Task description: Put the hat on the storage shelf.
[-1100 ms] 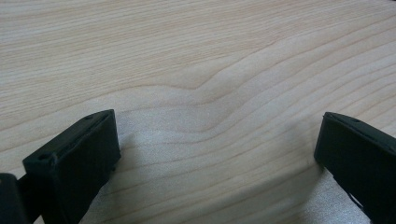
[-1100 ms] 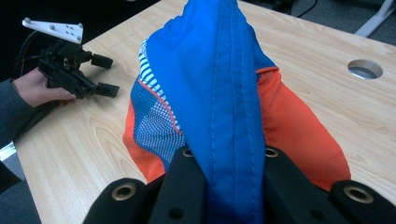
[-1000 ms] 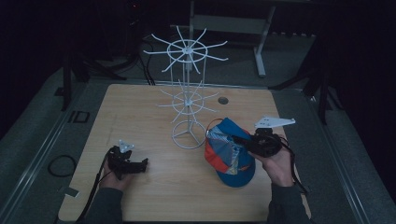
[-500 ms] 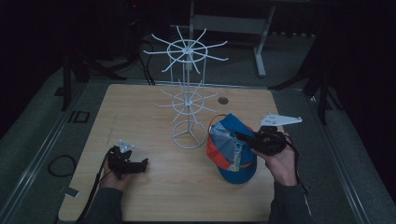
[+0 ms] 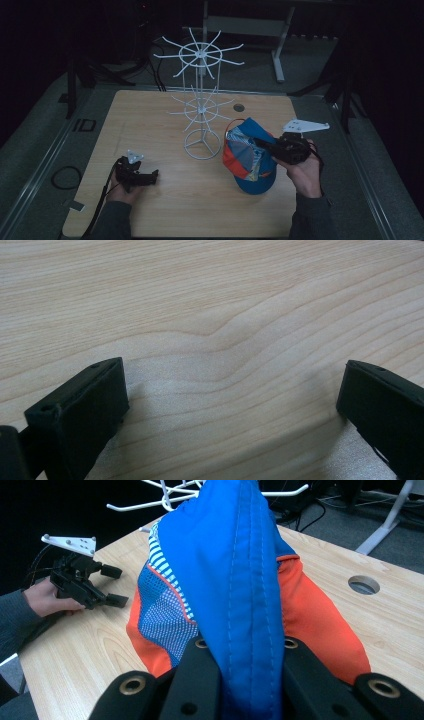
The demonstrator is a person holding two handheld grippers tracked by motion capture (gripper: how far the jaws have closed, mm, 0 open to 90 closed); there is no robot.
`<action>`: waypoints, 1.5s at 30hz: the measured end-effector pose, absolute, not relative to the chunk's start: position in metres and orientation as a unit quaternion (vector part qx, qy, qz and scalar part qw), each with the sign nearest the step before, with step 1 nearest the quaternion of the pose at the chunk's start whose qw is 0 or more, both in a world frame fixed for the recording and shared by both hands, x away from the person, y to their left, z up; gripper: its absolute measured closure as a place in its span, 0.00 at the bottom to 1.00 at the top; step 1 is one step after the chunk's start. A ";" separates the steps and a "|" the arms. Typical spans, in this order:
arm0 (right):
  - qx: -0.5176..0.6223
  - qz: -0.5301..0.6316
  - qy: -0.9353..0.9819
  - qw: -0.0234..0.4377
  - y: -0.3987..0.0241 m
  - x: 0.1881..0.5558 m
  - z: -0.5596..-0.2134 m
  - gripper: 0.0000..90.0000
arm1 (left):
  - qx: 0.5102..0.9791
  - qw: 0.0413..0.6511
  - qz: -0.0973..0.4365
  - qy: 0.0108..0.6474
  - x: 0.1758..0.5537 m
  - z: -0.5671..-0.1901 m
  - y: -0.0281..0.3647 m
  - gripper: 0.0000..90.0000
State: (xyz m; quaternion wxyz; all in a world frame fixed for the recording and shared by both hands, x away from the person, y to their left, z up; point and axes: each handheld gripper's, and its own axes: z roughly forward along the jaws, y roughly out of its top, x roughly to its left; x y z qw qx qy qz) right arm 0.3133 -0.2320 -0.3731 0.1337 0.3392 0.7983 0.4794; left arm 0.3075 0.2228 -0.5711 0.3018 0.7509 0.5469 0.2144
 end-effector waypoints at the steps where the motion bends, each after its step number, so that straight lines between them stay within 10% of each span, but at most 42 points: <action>1: 0.339 0.480 0.798 0.134 -0.232 0.313 -0.373 0.97 | 0.751 0.302 0.214 0.547 0.308 -0.571 0.223 0.00; 45: 0.323 0.525 0.774 0.148 -0.244 0.314 -0.338 0.97 | 0.751 0.301 0.214 0.547 0.307 -0.571 0.223 0.00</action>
